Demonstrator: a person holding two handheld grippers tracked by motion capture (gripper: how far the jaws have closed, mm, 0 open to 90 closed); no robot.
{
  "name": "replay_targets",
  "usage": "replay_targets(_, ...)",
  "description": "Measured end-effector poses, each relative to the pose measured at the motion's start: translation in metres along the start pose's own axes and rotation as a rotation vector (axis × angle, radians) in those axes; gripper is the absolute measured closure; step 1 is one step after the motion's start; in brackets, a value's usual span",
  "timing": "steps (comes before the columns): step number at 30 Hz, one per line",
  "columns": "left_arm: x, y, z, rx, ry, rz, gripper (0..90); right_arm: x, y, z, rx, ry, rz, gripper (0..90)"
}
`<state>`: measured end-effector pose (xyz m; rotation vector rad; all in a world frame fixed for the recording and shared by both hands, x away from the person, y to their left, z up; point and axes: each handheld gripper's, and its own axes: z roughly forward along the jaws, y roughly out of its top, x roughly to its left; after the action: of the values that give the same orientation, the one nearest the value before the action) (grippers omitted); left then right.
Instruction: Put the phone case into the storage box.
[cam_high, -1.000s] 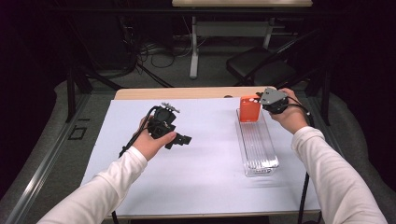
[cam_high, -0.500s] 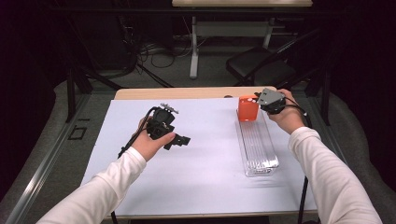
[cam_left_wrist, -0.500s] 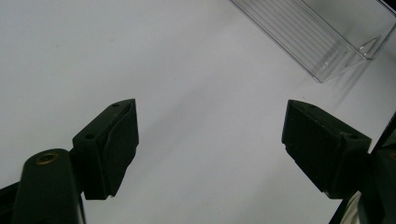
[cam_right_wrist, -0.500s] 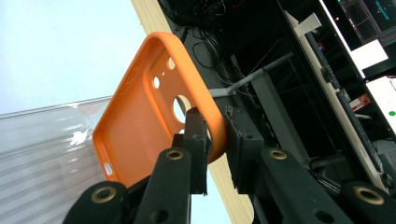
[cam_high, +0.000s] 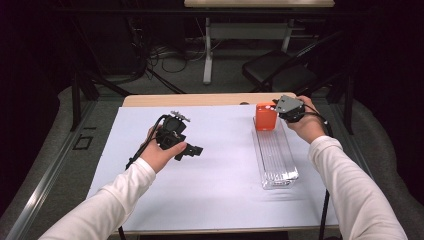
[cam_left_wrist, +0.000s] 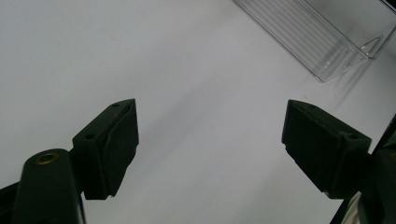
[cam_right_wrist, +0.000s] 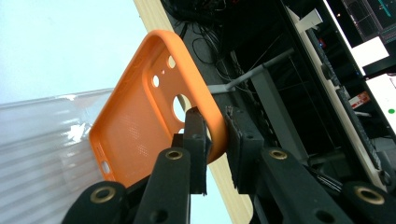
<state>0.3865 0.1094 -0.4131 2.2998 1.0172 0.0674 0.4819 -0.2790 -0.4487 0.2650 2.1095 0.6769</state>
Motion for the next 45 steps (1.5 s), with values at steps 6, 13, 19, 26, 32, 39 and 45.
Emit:
replay_targets(6,0.000,0.001,0.000,0.000,-0.004,0.002,19.0,-0.003,-0.004,0.002,0.037,-0.013,-0.002,77.4)
replay_targets(13,0.001,0.001,0.001,0.002,-0.004,0.002,19.0,-0.007,-0.010,0.005,0.053,-0.022,0.004,76.1)
replay_targets(19,0.002,0.001,0.001,0.001,-0.004,-0.003,19.0,-0.007,-0.010,0.010,0.058,-0.030,0.007,73.7)
replay_targets(26,0.002,0.000,0.002,0.003,-0.002,-0.002,19.0,-0.007,-0.010,0.013,0.068,-0.035,0.015,69.6)
replay_targets(32,0.001,0.001,0.001,0.004,-0.001,0.002,19.0,-0.008,-0.007,0.012,0.076,-0.040,0.023,64.3)
replay_targets(39,0.002,0.001,0.002,0.003,-0.004,0.001,19.0,-0.008,-0.006,0.009,0.099,-0.036,0.030,60.2)
replay_targets(45,0.001,0.002,0.001,0.001,-0.007,0.003,19.0,-0.007,-0.005,0.007,0.102,-0.032,0.041,54.4)
